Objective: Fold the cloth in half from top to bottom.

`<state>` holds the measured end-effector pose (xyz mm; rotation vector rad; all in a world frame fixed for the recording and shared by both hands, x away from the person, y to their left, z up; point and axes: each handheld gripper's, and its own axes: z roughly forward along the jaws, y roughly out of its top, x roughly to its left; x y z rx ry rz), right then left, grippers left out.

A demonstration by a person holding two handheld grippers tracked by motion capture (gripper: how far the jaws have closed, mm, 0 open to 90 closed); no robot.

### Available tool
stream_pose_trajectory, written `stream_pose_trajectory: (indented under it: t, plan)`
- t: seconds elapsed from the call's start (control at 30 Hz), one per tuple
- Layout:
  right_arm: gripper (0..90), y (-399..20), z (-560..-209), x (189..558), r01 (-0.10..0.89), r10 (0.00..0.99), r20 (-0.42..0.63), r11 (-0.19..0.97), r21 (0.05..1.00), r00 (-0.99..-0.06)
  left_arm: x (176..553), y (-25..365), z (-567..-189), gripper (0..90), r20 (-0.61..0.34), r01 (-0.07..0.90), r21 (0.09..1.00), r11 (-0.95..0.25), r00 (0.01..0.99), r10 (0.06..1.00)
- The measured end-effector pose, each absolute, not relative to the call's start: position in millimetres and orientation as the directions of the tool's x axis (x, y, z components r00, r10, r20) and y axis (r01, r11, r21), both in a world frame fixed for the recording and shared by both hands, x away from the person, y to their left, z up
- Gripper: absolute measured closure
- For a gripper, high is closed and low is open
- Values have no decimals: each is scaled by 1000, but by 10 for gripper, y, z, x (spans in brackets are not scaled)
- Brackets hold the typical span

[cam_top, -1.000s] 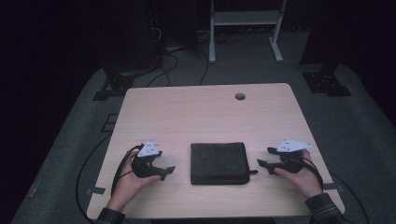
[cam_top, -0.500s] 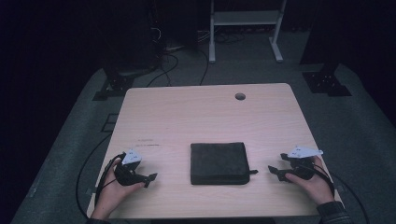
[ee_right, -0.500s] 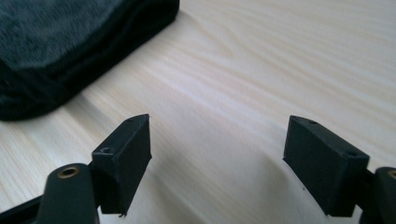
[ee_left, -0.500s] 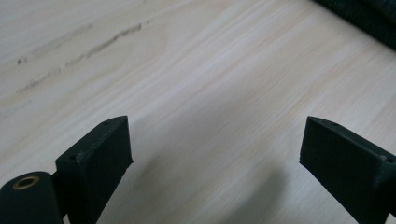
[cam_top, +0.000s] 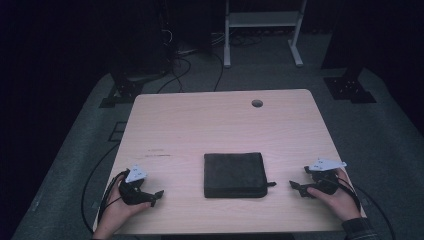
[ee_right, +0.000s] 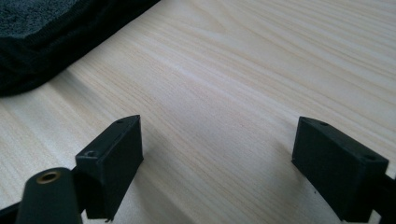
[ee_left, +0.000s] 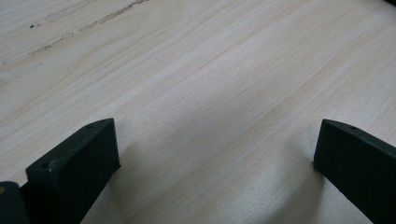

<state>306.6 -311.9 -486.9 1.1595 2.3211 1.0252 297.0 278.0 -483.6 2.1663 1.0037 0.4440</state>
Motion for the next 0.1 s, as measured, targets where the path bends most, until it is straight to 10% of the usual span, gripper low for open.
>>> stream_pose_trajectory:
  t: [0.1]
  plan:
    - [139, -3119, -4869, 3069, 544, 798, 9, 403, 736, -603, 2970, 2781, -4837, 0, 16, 527, 717, -457, 642, 766]
